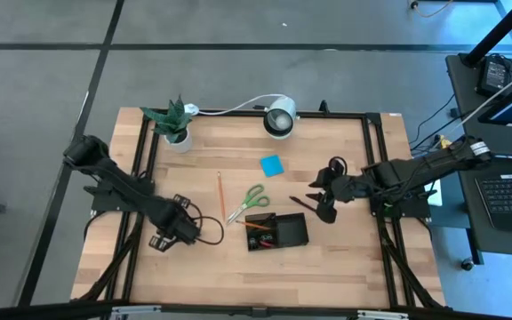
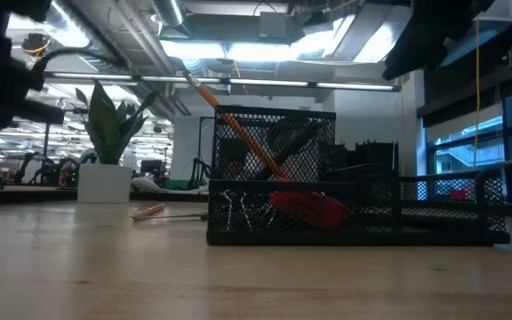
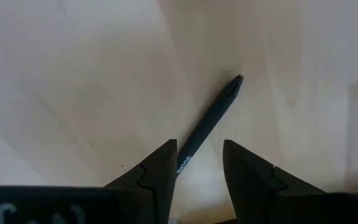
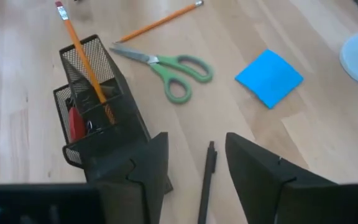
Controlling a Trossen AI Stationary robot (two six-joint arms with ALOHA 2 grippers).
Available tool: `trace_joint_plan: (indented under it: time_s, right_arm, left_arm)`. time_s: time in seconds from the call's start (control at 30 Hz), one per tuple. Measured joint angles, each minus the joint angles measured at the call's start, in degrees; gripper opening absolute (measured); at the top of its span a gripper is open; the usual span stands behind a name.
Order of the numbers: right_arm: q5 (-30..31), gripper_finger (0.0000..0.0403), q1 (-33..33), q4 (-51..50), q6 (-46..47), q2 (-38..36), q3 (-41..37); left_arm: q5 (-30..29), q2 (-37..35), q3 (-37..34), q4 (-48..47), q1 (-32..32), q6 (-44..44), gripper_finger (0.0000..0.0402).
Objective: Pick and place office supplies into organizer
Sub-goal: Put the left black pen into the desk organizer
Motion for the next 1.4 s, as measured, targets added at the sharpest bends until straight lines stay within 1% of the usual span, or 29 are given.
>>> trace_joint_plan:
  time_s: [0.1, 0.27, 0.43, 0.53, 0.7, 0.9, 1.0, 1.17, 1.27, 1.4]
  right_arm:
    - [-0.3, 0.0163, -0.7, 0.2, -1.8, 0.0, 0.0]
    - [-2.5, 0.0163, -1.8, 0.5, -3.6, 0.0, 0.0]
    - [-2.7, 0.0163, -2.0, 0.5, -4.5, 0.0, 0.0]
    - [-2.7, 0.0163, -2.0, 0.5, -4.8, 0.0, 0.0]
    - [-2.7, 0.0163, -2.0, 0.5, -4.1, 0.0, 0.0]
    - [-2.6, 0.0163, -2.0, 0.5, -1.2, 0.0, 0.0]
    - [-2.6, 0.0163, -2.0, 0.6, -0.1, 0.0, 0.0]
    - [-2.5, 0.0163, -2.0, 2.0, 3.0, 0.0, 0.0]
    - [-2.5, 0.0163, -1.9, 3.1, 4.6, 0.0, 0.0]
    - [-2.5, 0.0163, -1.9, 3.5, 5.7, 0.0, 0.0]
  left_arm:
    - [0.4, 2.9, -0.1, 0.1, -0.3, 0.2, 0.0125]
    - [1.2, 7.1, -0.1, 0.9, -0.3, 1.7, 0.0125]
    - [2.3, 11.0, 0.2, 2.8, -0.1, 2.4, 0.0124]
    - [2.8, 12.6, 0.4, 3.0, 0.0, 2.4, 0.0113]
    - [2.4, 12.8, 0.6, 3.0, 0.0, 2.4, 0.0078]
    - [2.6, 13.1, 2.7, 2.6, -0.1, 2.3, 0.0037]
    - [2.9, 13.0, 3.3, 3.9, -0.2, 0.0, 0.0021]
    - [3.4, 12.9, 3.5, 6.3, -0.2, -6.1, 0.0021]
    - [4.1, 13.2, 5.2, 7.4, -0.2, -7.0, 0.0021]
    - [3.7, 13.3, 9.3, 14.9, -0.2, -7.4, 0.0017]
